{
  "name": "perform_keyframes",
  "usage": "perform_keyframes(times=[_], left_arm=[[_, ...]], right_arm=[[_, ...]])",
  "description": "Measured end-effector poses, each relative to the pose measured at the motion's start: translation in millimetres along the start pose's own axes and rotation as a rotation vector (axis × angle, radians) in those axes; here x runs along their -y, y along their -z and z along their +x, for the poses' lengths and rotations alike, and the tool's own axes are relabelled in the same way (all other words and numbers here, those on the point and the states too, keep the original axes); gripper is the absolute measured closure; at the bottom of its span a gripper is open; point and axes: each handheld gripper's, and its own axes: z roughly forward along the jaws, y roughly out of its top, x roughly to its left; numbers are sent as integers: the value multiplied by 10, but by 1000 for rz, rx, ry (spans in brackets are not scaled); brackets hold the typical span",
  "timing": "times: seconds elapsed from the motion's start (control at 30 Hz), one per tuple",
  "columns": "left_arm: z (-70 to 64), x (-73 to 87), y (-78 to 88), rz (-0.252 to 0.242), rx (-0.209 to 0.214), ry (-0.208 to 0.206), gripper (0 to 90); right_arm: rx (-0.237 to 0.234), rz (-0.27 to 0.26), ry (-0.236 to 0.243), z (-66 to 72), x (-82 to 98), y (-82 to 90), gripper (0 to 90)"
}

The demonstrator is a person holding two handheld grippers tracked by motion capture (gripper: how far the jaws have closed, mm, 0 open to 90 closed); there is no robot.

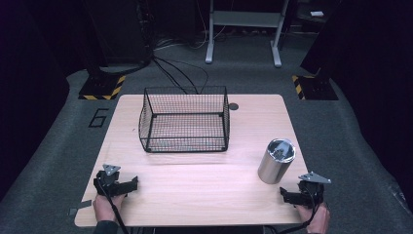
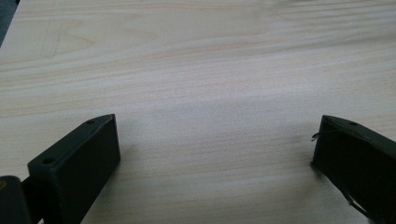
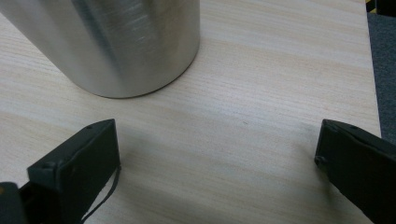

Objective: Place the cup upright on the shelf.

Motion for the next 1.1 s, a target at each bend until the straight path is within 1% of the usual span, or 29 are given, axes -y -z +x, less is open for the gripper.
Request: perform_keyframes(times=[0.07, 0.3, 0.33, 0.6, 0.63, 0.67, 0.7, 0.77, 0.93, 0.97, 1.0, 1.03, 1.1], left_arm=[[0, 0, 0, 0, 0, 1, 3], [-7, 1, -3, -7, -2, 2, 4], [-7, 1, -3, -7, -2, 2, 4], [-6, 0, -3, -6, -2, 1, 4], [-6, 0, -3, -6, -2, 2, 4], [-8, 1, -2, -7, -3, 1, 4], [-9, 1, -2, -8, -6, 2, 5], [-8, 1, -3, -7, -4, 3, 5], [-8, 1, -3, -7, -4, 3, 4], [-7, 1, -2, -6, -4, 2, 4], [-7, 1, -2, -6, -4, 2, 4], [-7, 1, -2, -6, -4, 2, 4], [-7, 1, -2, -6, -4, 2, 4]], right_arm=[[8, -5, -4, 14, -2, -9, 0], [6, -1, 0, 15, -3, -7, 0], [7, 2, 8, 9, -2, -5, 0], [4, 8, 8, 4, -9, -1, 0], [8, 2, 7, -2, -10, 1, 0], [2, 1, -3, -3, -8, 4, 0], [1, -1, 9, -21, -10, 13, 0], [-13, -12, -12, -26, -7, 20, 0], [-37, -13, -13, -37, -11, 44, 0], [-40, -21, -3, -44, -17, 52, 0], [-48, -22, -12, -34, -34, 76, 0], [-52, -38, -17, -22, -52, 102, 0], [-69, -57, -10, -1, -102, 167, 0]])
